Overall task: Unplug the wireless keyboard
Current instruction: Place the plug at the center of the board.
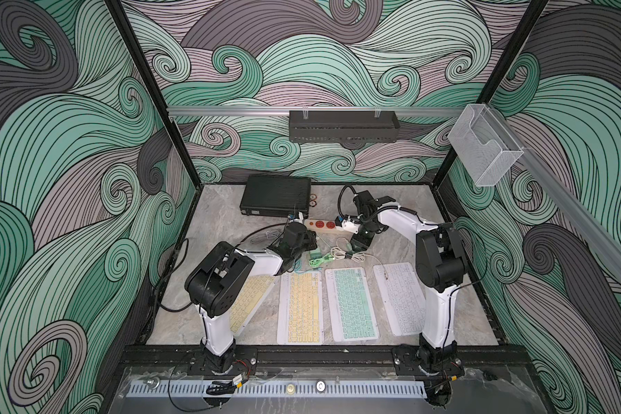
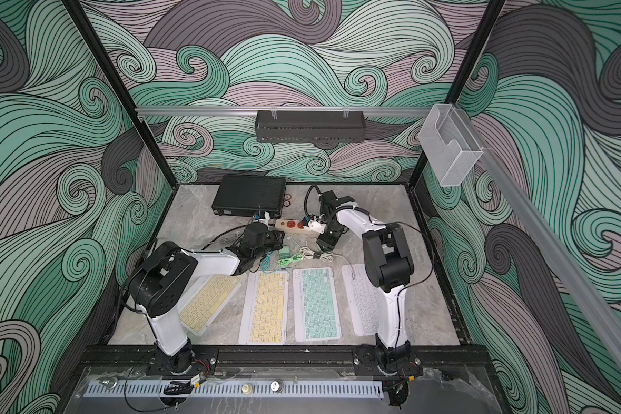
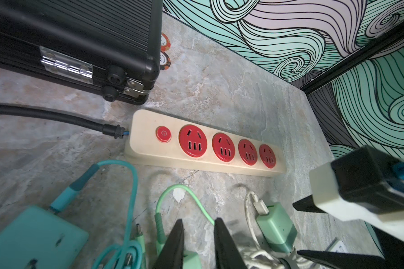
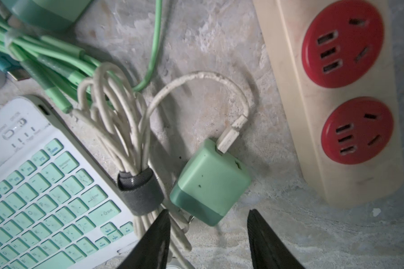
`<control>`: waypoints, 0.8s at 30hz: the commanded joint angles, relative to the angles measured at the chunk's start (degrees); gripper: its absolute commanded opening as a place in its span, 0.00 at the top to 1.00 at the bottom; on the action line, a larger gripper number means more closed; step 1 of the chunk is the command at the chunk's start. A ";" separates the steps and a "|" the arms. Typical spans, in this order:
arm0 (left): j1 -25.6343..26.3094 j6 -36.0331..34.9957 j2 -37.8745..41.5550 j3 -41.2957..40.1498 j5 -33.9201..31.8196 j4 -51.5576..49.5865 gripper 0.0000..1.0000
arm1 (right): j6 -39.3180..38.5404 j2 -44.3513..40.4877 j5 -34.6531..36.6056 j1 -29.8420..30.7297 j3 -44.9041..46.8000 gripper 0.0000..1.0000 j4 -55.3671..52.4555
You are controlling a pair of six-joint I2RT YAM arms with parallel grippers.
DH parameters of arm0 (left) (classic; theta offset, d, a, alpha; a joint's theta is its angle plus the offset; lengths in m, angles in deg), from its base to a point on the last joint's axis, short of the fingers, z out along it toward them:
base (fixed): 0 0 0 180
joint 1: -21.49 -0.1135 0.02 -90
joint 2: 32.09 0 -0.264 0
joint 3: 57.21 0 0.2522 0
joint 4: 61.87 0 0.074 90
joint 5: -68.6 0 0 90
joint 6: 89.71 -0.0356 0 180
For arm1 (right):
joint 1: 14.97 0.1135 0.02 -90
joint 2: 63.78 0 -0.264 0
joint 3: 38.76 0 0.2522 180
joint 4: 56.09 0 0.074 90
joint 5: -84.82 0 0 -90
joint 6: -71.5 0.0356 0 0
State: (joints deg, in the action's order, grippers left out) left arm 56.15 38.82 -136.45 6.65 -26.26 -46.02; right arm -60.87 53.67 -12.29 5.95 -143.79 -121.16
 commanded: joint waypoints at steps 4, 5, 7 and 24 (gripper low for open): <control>0.33 -0.82 0.37 1.06 0.25 0.10 0.75 | 10.12 -11.04 4.47 -0.71 7.50 0.49 12.78; 0.33 -0.81 0.58 1.05 0.16 0.18 0.75 | 14.92 -13.94 6.73 -0.81 10.27 0.49 17.69; 0.33 -0.87 0.63 0.97 0.12 0.16 0.75 | 25.76 -19.76 10.83 -0.85 15.60 0.48 25.62; 0.41 -1.34 1.13 0.79 -0.67 -0.25 0.76 | 65.72 -50.71 -1.46 -0.20 51.84 0.71 42.56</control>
State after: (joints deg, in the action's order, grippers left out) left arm 56.15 38.51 -136.45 6.65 -26.24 -46.05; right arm -0.34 4.91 -12.84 5.41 -93.32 -78.63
